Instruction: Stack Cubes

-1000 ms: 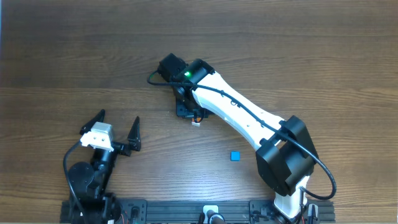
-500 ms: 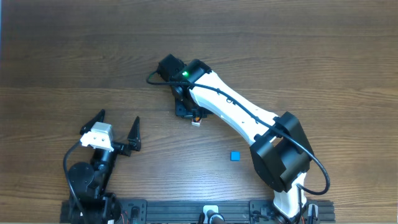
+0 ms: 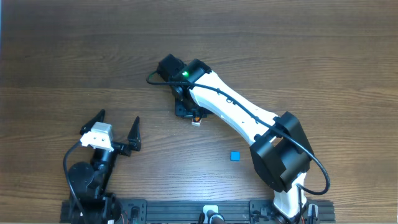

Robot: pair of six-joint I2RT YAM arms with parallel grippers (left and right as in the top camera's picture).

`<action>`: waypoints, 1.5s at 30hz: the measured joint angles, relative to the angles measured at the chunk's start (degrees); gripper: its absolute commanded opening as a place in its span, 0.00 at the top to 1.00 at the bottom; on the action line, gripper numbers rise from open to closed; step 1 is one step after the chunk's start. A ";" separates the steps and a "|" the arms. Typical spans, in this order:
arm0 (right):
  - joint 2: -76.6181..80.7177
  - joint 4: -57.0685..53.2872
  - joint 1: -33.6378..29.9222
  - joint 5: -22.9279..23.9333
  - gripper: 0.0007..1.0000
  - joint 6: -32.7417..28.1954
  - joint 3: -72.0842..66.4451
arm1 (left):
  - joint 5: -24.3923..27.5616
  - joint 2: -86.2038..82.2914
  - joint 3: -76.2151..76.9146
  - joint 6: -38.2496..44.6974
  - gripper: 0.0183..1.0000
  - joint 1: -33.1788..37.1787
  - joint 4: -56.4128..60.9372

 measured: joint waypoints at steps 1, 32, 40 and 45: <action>0.00 0.00 0.00 0.00 0.91 0.02 0.00 | 0.00 0.00 0.00 0.00 0.00 0.00 0.00; 0.00 -0.37 0.00 0.02 0.71 1.49 -0.07 | 0.00 0.00 0.00 0.00 0.00 0.00 0.00; 0.00 -0.39 0.00 0.04 0.54 1.62 -0.07 | 0.00 0.00 0.00 0.00 0.00 0.00 0.00; 0.00 -0.39 0.00 0.02 0.01 1.90 -0.07 | 0.00 0.00 0.00 0.00 0.00 0.00 0.00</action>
